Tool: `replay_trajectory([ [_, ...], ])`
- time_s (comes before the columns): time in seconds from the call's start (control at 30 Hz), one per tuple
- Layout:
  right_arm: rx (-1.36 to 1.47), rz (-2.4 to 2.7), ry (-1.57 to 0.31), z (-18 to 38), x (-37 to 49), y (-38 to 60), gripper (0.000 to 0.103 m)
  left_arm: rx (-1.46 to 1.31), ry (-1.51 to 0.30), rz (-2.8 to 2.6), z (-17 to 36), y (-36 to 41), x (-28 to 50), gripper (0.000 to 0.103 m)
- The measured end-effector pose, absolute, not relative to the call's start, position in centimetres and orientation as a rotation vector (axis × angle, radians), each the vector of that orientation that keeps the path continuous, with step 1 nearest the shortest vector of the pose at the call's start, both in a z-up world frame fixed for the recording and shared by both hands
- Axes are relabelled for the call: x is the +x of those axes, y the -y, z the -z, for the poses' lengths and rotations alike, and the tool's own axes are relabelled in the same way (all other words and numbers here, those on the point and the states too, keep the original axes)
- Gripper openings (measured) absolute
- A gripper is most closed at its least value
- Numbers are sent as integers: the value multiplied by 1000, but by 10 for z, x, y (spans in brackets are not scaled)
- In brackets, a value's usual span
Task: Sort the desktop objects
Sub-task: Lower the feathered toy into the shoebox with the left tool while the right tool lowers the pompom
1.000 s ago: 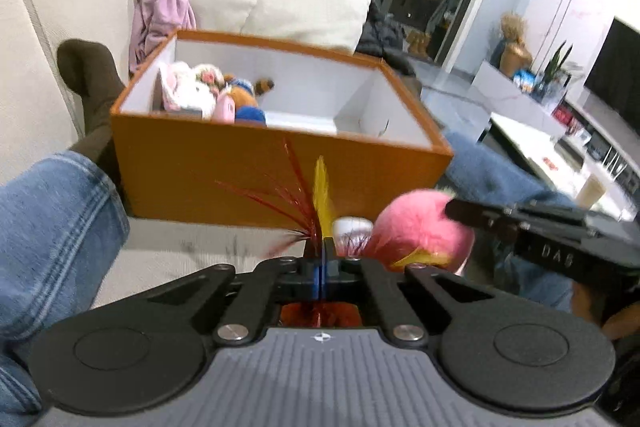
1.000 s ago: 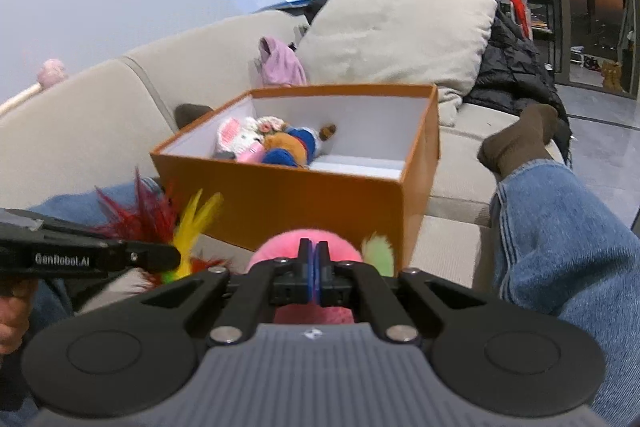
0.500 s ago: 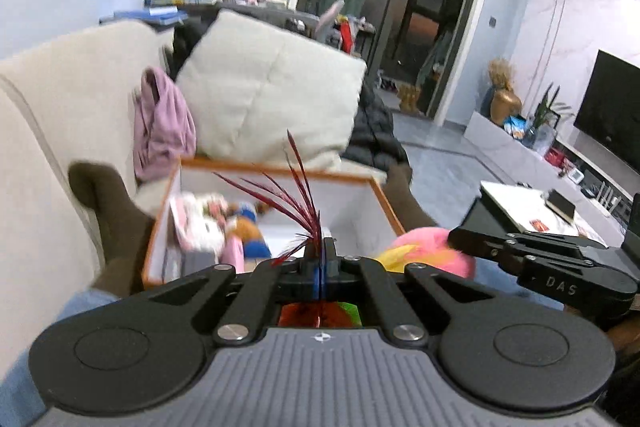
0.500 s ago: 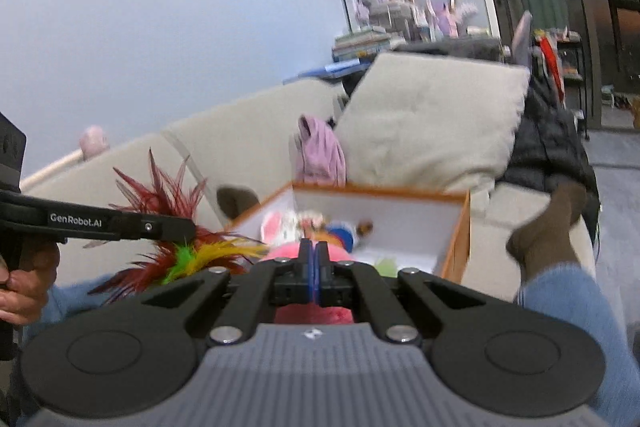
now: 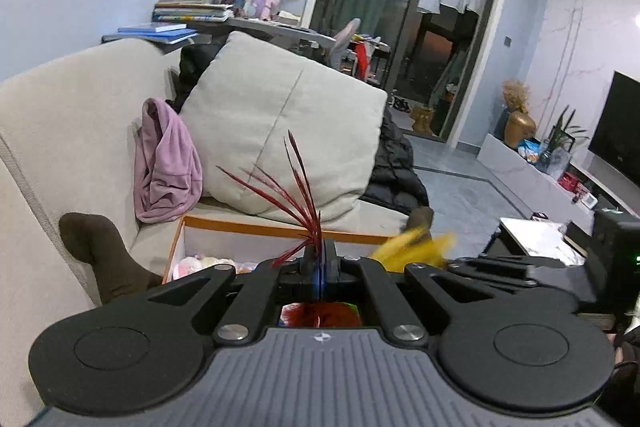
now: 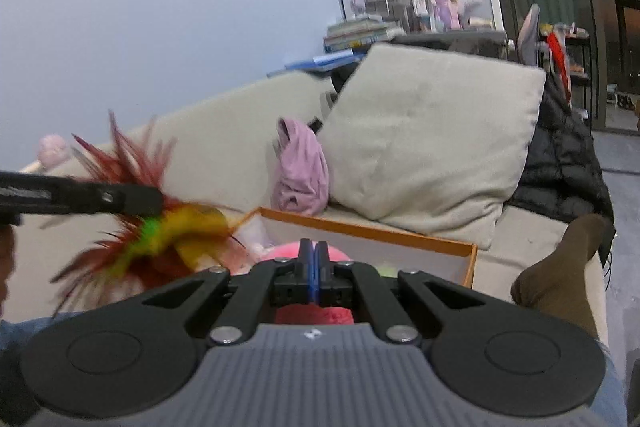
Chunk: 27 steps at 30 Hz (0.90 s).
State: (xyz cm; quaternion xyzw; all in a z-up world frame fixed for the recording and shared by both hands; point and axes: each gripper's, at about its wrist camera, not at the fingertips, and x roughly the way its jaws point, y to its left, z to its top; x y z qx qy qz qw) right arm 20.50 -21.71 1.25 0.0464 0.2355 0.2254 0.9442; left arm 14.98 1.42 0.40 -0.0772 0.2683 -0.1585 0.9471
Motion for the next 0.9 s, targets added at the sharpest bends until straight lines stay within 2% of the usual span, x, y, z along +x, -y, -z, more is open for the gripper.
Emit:
replay_trajectory([
  [0.43, 47, -432, -762, 50, 327, 173, 0, -188, -624, 327, 26, -25, 202, 0],
  [0.73, 112, -450, -903, 74, 347, 176, 0, -231, -690, 405, 47, -20, 214, 0],
  [0.9, 181, -438, -854, 54, 335, 193, 5, -286, -724, 467, 51, -14, 214, 0],
])
